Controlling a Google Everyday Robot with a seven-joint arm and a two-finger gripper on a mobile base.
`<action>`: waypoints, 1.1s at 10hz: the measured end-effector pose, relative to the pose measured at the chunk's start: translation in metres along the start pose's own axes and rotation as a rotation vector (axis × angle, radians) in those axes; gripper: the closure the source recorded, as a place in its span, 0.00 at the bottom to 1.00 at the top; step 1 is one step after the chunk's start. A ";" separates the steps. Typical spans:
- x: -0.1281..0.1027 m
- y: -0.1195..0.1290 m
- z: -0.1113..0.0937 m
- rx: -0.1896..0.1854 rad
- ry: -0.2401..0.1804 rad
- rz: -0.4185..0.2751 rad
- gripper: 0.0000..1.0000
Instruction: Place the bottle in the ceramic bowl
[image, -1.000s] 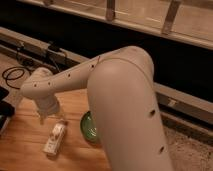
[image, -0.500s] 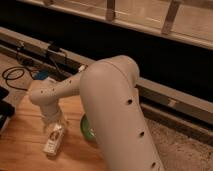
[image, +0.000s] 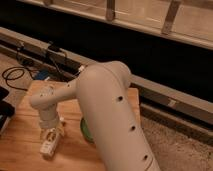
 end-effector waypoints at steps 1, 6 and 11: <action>-0.002 -0.003 0.005 -0.017 0.014 0.006 0.35; -0.001 -0.003 0.012 -0.040 0.018 -0.026 0.63; -0.001 -0.003 0.011 -0.040 0.016 -0.027 1.00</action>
